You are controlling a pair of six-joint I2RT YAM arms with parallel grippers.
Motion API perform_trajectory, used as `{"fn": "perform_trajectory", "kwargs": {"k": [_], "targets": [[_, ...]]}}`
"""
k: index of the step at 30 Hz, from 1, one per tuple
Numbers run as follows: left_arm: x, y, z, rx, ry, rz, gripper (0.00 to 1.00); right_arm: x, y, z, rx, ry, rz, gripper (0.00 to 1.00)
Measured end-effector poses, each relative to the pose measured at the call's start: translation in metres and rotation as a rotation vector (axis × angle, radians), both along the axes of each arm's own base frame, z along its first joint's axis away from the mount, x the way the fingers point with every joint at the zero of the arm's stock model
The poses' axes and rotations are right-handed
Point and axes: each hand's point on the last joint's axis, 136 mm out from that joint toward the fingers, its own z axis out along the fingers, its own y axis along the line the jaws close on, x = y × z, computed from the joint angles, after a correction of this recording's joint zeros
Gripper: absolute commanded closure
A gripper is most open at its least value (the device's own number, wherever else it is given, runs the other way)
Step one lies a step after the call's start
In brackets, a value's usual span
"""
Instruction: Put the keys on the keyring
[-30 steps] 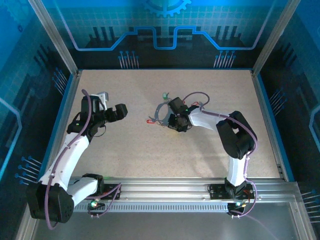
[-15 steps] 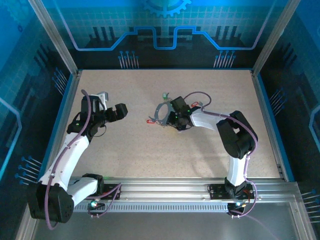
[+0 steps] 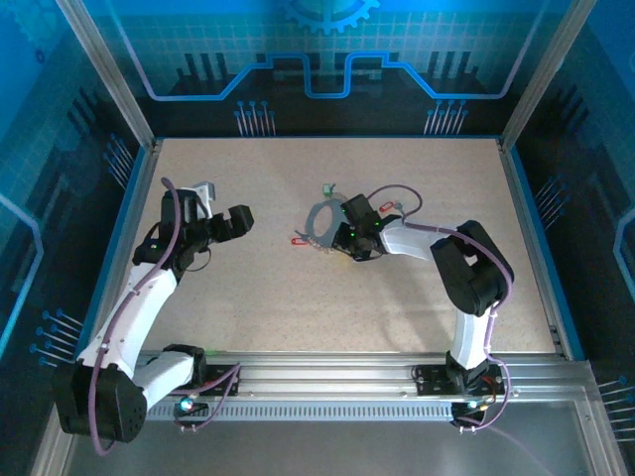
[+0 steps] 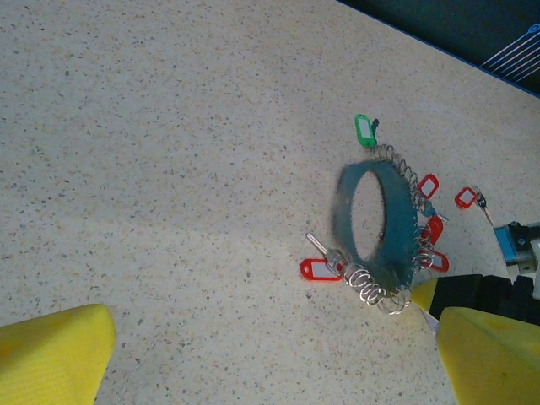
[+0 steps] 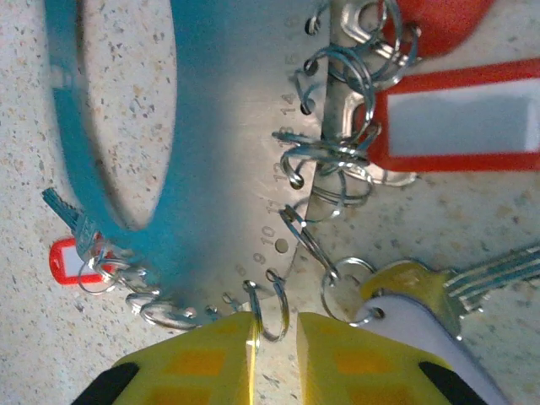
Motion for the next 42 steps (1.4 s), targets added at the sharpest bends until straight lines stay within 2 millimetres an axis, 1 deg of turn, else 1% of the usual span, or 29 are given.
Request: {"fn": "perform_trajectory", "kwargs": {"k": [8, 19, 22, 27, 31, 37, 40, 42], "targets": [[0.000, 0.000, 0.000, 0.000, 0.000, 0.000, 0.01, -0.003, -0.009, -0.005, 0.002, -0.001, -0.011, 0.79], [0.000, 0.000, 0.000, 0.000, 0.000, 0.000, 0.01, -0.002, -0.007, -0.005, 0.009, -0.021, 0.003, 0.78], [0.000, 0.000, 0.000, 0.000, 0.000, 0.000, 0.01, -0.001, -0.011, -0.006, 0.000, -0.019, 0.002, 0.79], [0.000, 0.000, 0.000, 0.000, 0.001, 0.000, 0.01, 0.002, -0.022, -0.006, -0.024, -0.022, -0.007, 0.79], [0.000, 0.000, 0.000, 0.000, 0.001, 0.000, 0.01, 0.000, -0.031, 0.002, -0.056, -0.039, 0.000, 0.78], [0.000, 0.000, 0.000, 0.000, 0.000, 0.000, 0.01, 0.005, -0.046, 0.019, -0.080, -0.076, -0.004, 0.77], [0.000, 0.000, 0.000, 0.000, 0.000, 0.000, 0.01, 0.004, -0.048, 0.029, -0.076, -0.093, 0.004, 0.78], [0.000, 0.000, 0.000, 0.000, 0.000, 0.000, 0.01, 0.003, -0.044, 0.033, -0.069, -0.100, 0.018, 0.79]]}}
